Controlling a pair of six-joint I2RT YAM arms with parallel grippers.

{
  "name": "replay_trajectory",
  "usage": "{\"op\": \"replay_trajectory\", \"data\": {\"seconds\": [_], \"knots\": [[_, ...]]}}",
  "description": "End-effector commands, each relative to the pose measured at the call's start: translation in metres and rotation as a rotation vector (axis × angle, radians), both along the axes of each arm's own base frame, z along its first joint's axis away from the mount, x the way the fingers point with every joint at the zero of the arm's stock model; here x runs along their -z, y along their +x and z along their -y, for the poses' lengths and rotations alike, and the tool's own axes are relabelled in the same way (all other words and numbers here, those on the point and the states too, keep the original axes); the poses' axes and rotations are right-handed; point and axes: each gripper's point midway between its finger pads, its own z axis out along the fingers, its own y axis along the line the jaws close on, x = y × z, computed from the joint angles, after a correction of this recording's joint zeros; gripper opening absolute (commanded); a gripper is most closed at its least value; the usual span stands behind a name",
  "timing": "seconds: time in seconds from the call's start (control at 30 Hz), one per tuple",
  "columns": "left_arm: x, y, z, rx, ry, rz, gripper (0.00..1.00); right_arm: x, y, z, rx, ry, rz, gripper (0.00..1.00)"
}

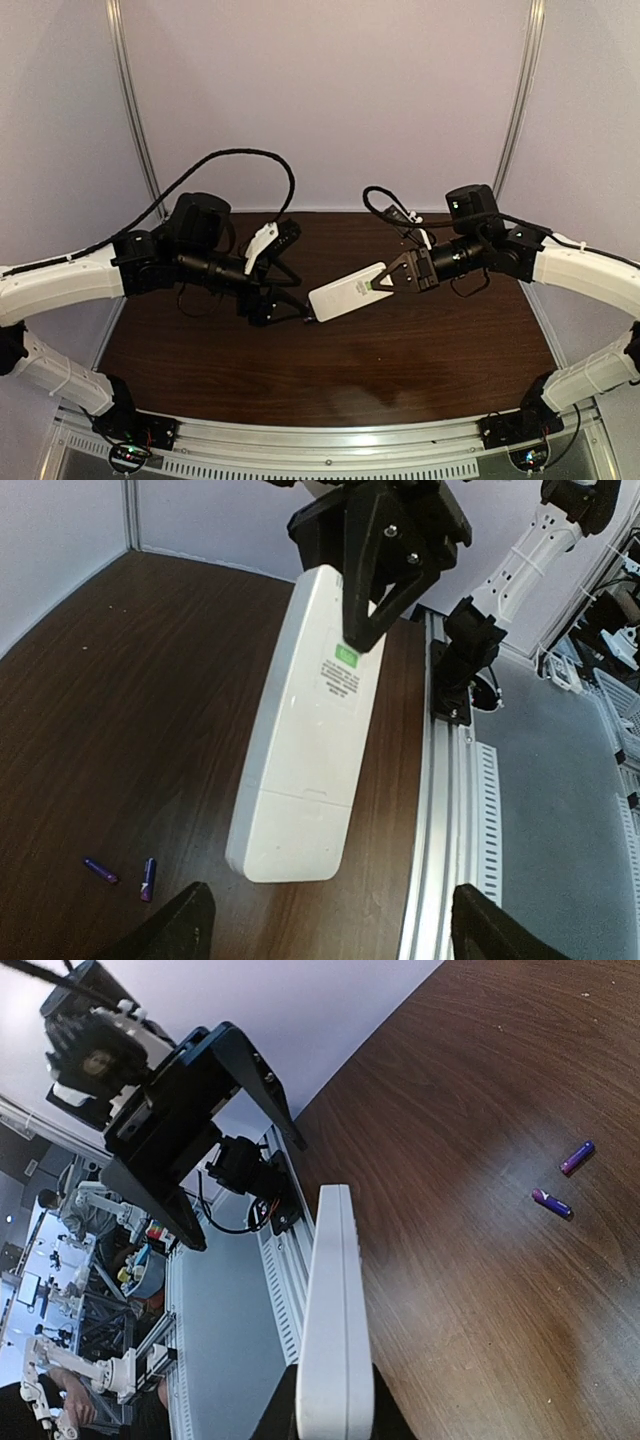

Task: Load the batteries into the remote control
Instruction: Pass from the right arm to the left

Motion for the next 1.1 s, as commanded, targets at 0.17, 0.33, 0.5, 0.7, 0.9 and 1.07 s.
{"op": "replay_trajectory", "data": {"seconds": [0.17,0.33,0.5,0.7,0.9,1.07], "knots": [[-0.006,-0.017,0.024,0.147,-0.089,-0.205,0.79,-0.035,-0.029,0.001,-0.176,0.049,0.176,0.0],[-0.003,-0.025,0.032,0.212,-0.116,-0.27,0.7,-0.04,-0.041,-0.003,-0.229,0.054,0.201,0.0],[-0.002,-0.033,0.037,0.276,-0.131,-0.312,0.55,-0.046,-0.049,-0.006,-0.263,0.065,0.224,0.0],[0.0,-0.037,0.04,0.314,-0.143,-0.339,0.35,-0.046,-0.051,-0.009,-0.278,0.057,0.232,0.0],[-0.006,-0.042,0.039,0.337,-0.177,-0.349,0.08,-0.05,-0.045,-0.011,-0.252,0.049,0.245,0.08],[-0.01,-0.042,0.038,0.33,-0.205,-0.348,0.0,-0.062,-0.031,-0.008,-0.162,0.051,0.265,0.57]]}}
